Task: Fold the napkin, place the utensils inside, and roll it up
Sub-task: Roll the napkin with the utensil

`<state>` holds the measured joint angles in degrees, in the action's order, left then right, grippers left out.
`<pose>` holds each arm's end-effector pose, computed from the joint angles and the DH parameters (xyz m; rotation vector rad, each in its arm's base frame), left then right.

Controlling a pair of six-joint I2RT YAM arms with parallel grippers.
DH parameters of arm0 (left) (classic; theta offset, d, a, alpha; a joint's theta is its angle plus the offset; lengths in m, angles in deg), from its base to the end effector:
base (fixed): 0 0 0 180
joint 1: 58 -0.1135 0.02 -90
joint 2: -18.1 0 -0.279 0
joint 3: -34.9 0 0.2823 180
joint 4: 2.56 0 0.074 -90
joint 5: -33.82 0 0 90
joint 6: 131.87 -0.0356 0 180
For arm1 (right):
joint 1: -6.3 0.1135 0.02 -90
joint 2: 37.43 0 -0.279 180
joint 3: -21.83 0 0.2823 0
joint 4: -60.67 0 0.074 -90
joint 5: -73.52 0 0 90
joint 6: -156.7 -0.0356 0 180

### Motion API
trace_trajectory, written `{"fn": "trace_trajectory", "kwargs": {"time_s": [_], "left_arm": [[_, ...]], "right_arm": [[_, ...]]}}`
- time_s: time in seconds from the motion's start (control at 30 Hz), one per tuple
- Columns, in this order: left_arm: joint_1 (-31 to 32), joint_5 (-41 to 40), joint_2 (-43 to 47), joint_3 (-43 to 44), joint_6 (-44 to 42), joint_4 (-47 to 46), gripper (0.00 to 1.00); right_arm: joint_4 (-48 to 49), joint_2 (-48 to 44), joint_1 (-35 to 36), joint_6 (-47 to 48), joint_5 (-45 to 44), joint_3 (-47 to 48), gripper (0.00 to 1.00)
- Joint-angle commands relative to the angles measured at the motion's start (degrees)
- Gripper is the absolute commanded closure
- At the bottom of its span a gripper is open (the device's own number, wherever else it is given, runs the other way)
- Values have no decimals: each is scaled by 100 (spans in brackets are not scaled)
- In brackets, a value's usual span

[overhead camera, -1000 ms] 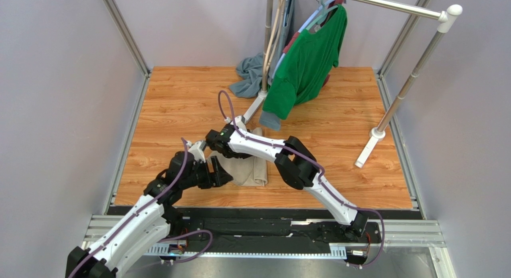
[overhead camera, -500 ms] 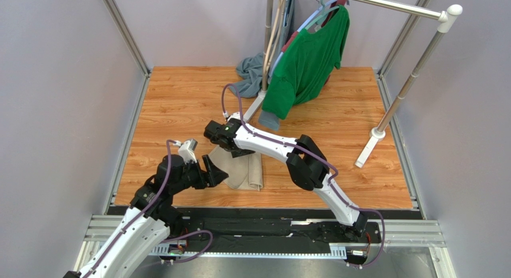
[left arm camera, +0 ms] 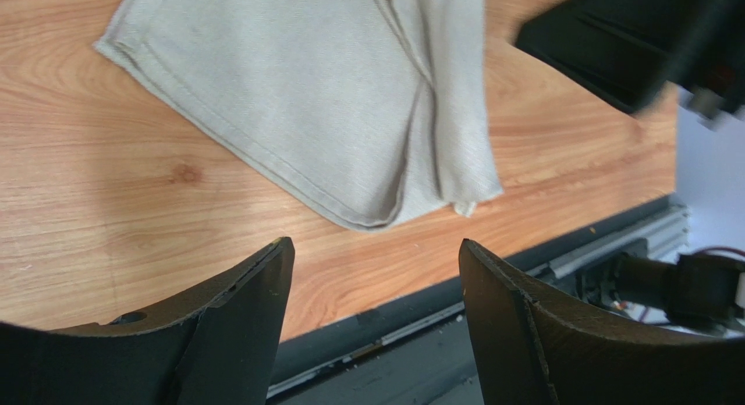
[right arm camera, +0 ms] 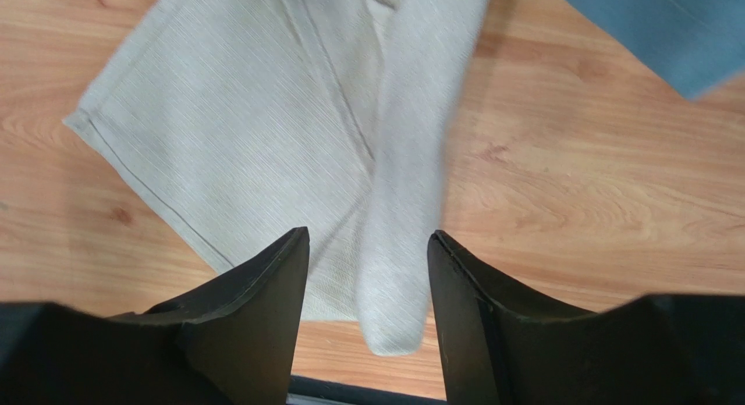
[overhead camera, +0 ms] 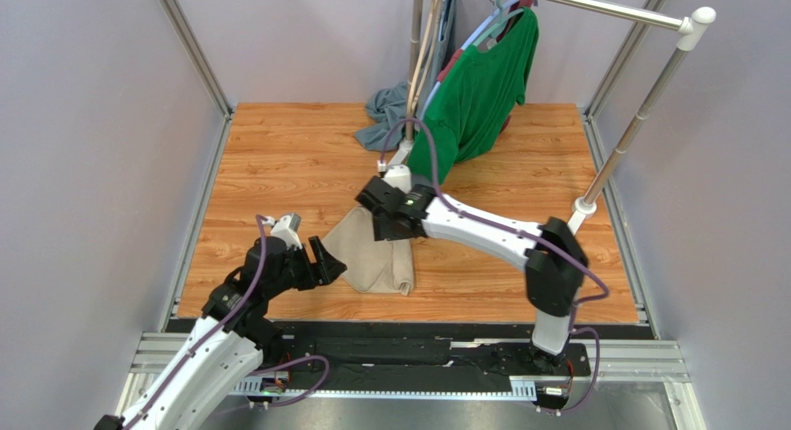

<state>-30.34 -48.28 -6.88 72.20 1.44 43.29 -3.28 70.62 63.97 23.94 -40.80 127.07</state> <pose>0.1164 -0.0665 0.2312 -0.2264 2.2680 -0.8380 0.2426 0.3558 0.2671 -0.2198 2.5546 0.0516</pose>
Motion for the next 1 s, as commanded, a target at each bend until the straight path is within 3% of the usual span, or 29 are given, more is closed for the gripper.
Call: {"fn": "trace_trajectory", "kwargs": {"time_s": [0.0,0.17,0.3,0.43,0.67,0.87,0.97], "left_arm": [[3,-447,-797,80,28,-509,22],[3,-456,-2089,71,494,-1547,22],[-24,-632,-2907,247,547,-1925,19],[-453,-220,-3785,370,503,-2417,19],[-1323,-97,-3647,994,-155,-1944,18],[-2343,80,-3304,1495,-516,-1452,17],[-2861,413,-3154,1688,-517,-1372,17]], "right_arm": [[1667,-1458,-658,-4,1023,-1787,44],[3108,-2411,-1477,-171,2062,-4080,43],[3515,-2500,-1829,-180,2115,-4734,43],[3753,-2096,-1873,-92,2237,-4894,44],[4306,-1428,-1610,-206,2686,-4999,46],[4131,-1111,-706,-776,2502,-4762,47],[4105,-883,118,-1014,2511,-4351,47]]}}
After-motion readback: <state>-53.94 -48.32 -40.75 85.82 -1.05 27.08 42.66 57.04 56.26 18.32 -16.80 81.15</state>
